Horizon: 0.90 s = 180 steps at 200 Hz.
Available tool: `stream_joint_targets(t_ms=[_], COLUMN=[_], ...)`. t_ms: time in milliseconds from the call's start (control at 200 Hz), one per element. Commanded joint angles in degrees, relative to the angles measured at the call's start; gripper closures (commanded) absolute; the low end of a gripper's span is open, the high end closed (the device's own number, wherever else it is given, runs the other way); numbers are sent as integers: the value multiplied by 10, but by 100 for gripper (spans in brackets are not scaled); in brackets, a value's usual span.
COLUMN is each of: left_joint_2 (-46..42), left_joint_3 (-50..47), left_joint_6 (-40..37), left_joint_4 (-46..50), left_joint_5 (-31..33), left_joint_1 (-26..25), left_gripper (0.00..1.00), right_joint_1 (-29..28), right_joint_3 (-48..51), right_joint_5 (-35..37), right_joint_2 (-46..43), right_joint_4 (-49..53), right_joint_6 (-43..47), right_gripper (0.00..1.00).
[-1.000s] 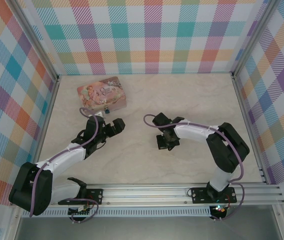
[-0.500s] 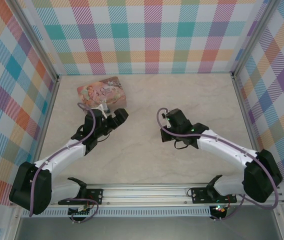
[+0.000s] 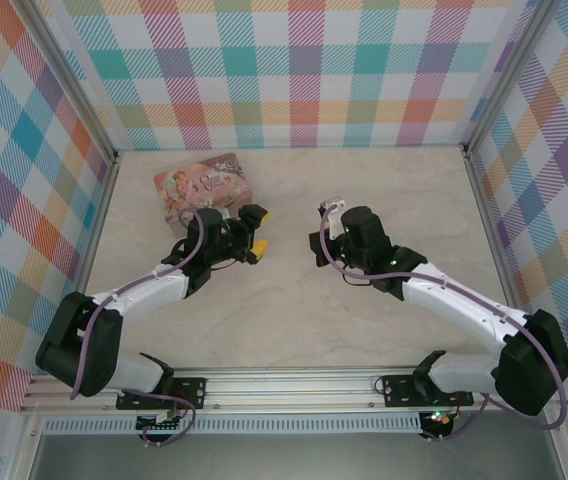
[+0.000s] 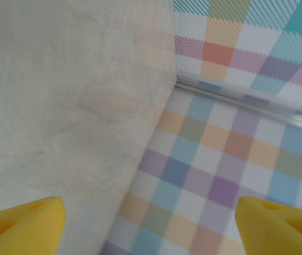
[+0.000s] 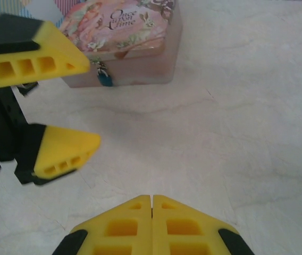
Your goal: Unlock the padlock with the key
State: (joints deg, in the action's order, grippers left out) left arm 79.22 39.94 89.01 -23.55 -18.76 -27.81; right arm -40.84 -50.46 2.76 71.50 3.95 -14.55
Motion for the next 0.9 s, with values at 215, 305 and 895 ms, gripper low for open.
stream_joint_targets(t_ms=[215,305,895], left_joint_2=[24,23,11], left_joint_3=[-83,-82,-91], left_joint_6=[355,379,428], left_joint_4=[-158,-152,-177], left_joint_5=[120,133,179], left_joint_1=[-71,-85,-97], left_gripper=[37,38,42], right_joint_1=[-13,-18,-50], right_joint_3=[-39,-42,-39], right_joint_5=[-33,-36,-44], right_joint_2=[74,91,147], right_joint_4=[-126,-147,-194], right_joint_6=[-25,-37,-84], right_gripper=[100,100,100])
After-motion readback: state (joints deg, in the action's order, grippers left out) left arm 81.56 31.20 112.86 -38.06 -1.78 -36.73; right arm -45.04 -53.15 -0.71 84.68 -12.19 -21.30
